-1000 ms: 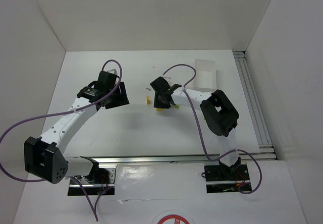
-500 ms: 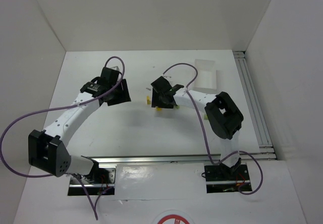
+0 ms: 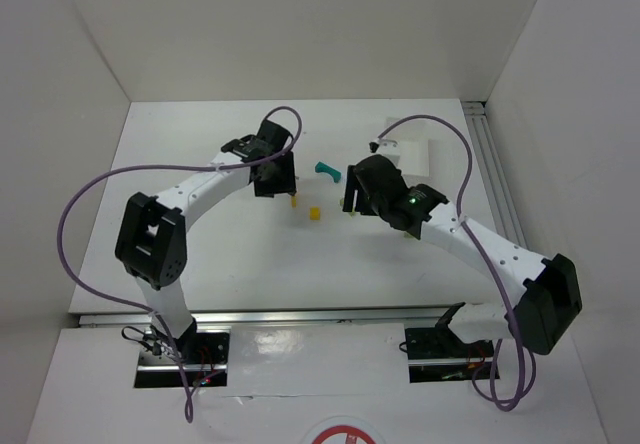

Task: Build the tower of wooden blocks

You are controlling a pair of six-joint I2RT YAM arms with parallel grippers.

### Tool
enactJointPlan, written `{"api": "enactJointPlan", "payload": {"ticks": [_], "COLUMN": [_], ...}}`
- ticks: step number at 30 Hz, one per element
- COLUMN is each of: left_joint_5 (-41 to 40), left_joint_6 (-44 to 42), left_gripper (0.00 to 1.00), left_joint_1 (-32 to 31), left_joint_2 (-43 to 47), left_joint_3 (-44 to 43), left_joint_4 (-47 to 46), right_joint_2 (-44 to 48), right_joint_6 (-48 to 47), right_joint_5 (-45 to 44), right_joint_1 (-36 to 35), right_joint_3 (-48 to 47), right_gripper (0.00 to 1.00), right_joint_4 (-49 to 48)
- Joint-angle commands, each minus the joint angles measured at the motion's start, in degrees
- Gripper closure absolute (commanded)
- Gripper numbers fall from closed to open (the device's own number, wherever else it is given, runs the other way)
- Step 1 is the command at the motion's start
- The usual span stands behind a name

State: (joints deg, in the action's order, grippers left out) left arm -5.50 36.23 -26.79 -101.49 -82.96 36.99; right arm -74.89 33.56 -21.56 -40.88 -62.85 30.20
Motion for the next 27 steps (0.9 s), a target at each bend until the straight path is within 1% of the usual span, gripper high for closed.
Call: {"api": "enactJointPlan", "payload": {"ticks": [1, 5, 8, 14, 17, 27], "left_joint_5": [-2.4, -3.5, -4.3, -4.3, -5.5, -5.5], "left_joint_6": [0.3, 0.9, 0.9, 0.9, 0.9, 0.3], "left_gripper": [0.34, 0.34, 0.38, 0.40, 0.41, 0.46], "left_joint_1": [-1.9, -2.5, -3.0, -3.0, -3.5, -3.5], "left_joint_2": [-2.6, -6.3, -9.1, -12.8, -12.9, -14.4], "left_joint_3": [-4.2, -6.6, -8.3, -10.2, -10.7, -11.3], "left_joint_4": [-0.1, -0.1, 0.4, 0.4, 1.1, 1.1], "right_joint_2": [1.9, 2.7, 2.7, 2.2, 2.2, 2.2], "right_joint_6": [-0.2, -0.2, -0.7, -2.0, -2.0, -2.0], "right_joint_5": [-2.5, -2.5, -2.5, -3.2, -3.2, -2.7], "right_joint_1": [1.1, 2.3, 2.8, 2.8, 3.9, 4.4], "right_joint_3": [3.0, 3.0, 3.5, 3.0, 3.0, 3.5], "right_gripper": [0.24, 0.24, 0.24, 0.24, 0.24, 0.24], "right_joint_4": [4.8, 4.8, 4.8, 5.8, 5.8, 5.2]}}
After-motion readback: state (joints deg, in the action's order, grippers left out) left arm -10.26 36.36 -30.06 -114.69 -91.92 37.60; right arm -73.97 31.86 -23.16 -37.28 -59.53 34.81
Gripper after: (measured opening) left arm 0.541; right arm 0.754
